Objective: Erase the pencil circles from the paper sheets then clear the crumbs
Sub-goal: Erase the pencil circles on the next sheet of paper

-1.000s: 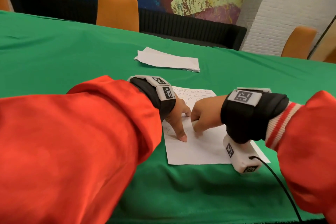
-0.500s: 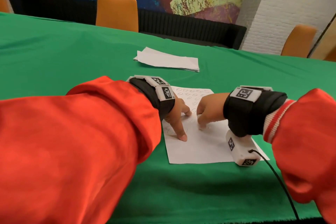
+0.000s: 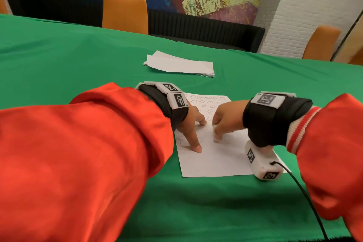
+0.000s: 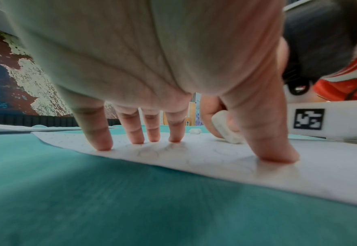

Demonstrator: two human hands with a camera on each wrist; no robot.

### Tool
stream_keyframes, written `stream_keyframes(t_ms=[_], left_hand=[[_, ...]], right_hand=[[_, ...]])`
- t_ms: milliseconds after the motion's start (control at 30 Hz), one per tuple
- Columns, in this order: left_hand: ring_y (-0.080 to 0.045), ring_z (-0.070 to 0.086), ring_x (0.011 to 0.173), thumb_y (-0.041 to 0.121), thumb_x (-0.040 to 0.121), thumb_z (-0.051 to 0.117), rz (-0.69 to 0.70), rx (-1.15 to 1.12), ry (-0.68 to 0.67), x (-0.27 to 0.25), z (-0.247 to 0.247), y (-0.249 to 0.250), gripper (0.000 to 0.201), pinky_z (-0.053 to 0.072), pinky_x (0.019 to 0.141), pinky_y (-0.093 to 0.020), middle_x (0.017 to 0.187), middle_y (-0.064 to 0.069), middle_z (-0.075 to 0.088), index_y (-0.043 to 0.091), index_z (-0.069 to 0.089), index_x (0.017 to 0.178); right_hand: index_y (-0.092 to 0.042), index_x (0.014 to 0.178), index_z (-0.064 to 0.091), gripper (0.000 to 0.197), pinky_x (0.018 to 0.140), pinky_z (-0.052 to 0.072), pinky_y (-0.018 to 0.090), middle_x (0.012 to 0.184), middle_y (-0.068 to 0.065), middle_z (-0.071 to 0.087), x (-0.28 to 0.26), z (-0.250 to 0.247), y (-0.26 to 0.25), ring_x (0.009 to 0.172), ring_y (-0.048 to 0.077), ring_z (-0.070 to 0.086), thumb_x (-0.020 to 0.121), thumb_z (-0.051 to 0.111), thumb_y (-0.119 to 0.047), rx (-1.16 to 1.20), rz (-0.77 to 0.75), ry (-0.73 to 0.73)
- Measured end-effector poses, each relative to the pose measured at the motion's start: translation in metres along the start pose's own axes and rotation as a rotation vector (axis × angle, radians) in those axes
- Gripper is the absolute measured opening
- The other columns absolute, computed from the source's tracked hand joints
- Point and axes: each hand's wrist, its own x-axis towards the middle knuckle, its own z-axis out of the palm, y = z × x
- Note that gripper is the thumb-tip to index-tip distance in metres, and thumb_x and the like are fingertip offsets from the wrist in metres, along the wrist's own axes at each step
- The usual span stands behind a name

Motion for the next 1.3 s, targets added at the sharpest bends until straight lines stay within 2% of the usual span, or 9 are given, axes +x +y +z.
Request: stream_keyframes(t_ms=[100, 267, 400, 500, 667, 800, 933, 1167, 1300], left_hand=[[-0.022, 0.034, 0.134, 0.060, 0.078, 0.064, 0.004, 0.002, 0.000, 0.001, 0.000, 0.000, 0.088, 0.030, 0.102, -0.033, 0.152, 0.000, 0.026, 0.028, 0.021, 0.149], [-0.022, 0.032, 0.135, 0.060, 0.079, 0.063, 0.004, 0.004, 0.002, 0.000, 0.000, -0.001, 0.087, 0.030, 0.103, -0.034, 0.152, 0.002, 0.025, 0.029, 0.021, 0.149], [-0.022, 0.032, 0.135, 0.060, 0.079, 0.063, 0.008, 0.006, 0.004, 0.000, 0.000, 0.000, 0.088, 0.029, 0.104, -0.034, 0.152, 0.001, 0.024, 0.029, 0.020, 0.149], [-0.022, 0.033, 0.135, 0.060, 0.078, 0.063, 0.005, 0.014, 0.003, 0.000, 0.000, -0.001, 0.088, 0.030, 0.103, -0.035, 0.152, 0.001, 0.025, 0.029, 0.021, 0.149], [-0.023, 0.032, 0.135, 0.061, 0.078, 0.063, 0.008, 0.013, 0.001, 0.000, 0.000, 0.000, 0.089, 0.030, 0.104, -0.035, 0.152, 0.000, 0.025, 0.028, 0.021, 0.149], [-0.023, 0.033, 0.135, 0.062, 0.077, 0.063, 0.003, 0.023, 0.000, -0.001, 0.001, 0.000, 0.088, 0.030, 0.104, -0.035, 0.152, 0.001, 0.024, 0.030, 0.021, 0.148], [-0.022, 0.033, 0.134, 0.060, 0.079, 0.062, 0.006, 0.011, 0.008, -0.001, 0.000, 0.002, 0.086, 0.030, 0.103, -0.033, 0.152, 0.000, 0.024, 0.029, 0.022, 0.148], [-0.023, 0.033, 0.135, 0.061, 0.079, 0.061, 0.007, 0.013, -0.001, -0.002, 0.000, 0.001, 0.086, 0.030, 0.103, -0.034, 0.152, 0.000, 0.025, 0.028, 0.022, 0.148], [-0.023, 0.032, 0.135, 0.061, 0.079, 0.061, 0.007, 0.021, 0.000, -0.003, -0.001, 0.001, 0.086, 0.030, 0.103, -0.035, 0.152, 0.000, 0.024, 0.028, 0.022, 0.148]], right_hand=[[-0.021, 0.060, 0.054, 0.024, 0.056, 0.036, 0.020, 0.063, -0.007, 0.052, 0.002, -0.001, 0.006, 0.060, 0.008, 0.045, 0.080, 0.066, -0.028, 0.008, 0.032, 0.031], [-0.020, 0.056, 0.051, 0.028, 0.056, 0.035, 0.021, 0.056, -0.007, 0.049, 0.001, 0.000, -0.002, 0.056, 0.010, 0.042, 0.079, 0.065, -0.027, 0.020, -0.004, -0.059], [-0.018, 0.056, 0.049, 0.029, 0.052, 0.033, 0.020, 0.057, -0.006, 0.048, 0.007, -0.005, 0.005, 0.053, 0.009, 0.041, 0.083, 0.060, -0.025, -0.024, 0.052, 0.007], [-0.018, 0.057, 0.050, 0.027, 0.056, 0.035, 0.022, 0.057, -0.006, 0.049, 0.009, -0.003, 0.000, 0.057, 0.011, 0.043, 0.079, 0.064, -0.026, -0.011, 0.017, -0.026], [-0.017, 0.058, 0.049, 0.028, 0.051, 0.033, 0.020, 0.056, -0.004, 0.048, 0.009, -0.007, 0.003, 0.052, 0.011, 0.040, 0.082, 0.061, -0.026, -0.022, 0.059, -0.012], [-0.019, 0.057, 0.050, 0.027, 0.058, 0.035, 0.023, 0.056, -0.006, 0.049, 0.010, -0.004, -0.002, 0.057, 0.012, 0.043, 0.078, 0.065, -0.026, -0.004, 0.027, -0.046], [-0.018, 0.057, 0.050, 0.028, 0.052, 0.033, 0.020, 0.055, -0.006, 0.048, 0.009, -0.006, 0.001, 0.051, 0.011, 0.040, 0.079, 0.064, -0.027, 0.008, 0.060, -0.026], [-0.018, 0.062, 0.052, 0.021, 0.054, 0.035, 0.020, 0.057, -0.005, 0.047, 0.009, -0.005, -0.008, 0.054, 0.011, 0.041, 0.079, 0.063, -0.023, 0.044, 0.015, -0.069], [-0.017, 0.064, 0.054, 0.020, 0.052, 0.034, 0.020, 0.058, -0.006, 0.049, 0.009, -0.008, -0.003, 0.052, 0.010, 0.041, 0.080, 0.062, -0.024, 0.027, 0.052, -0.021]])
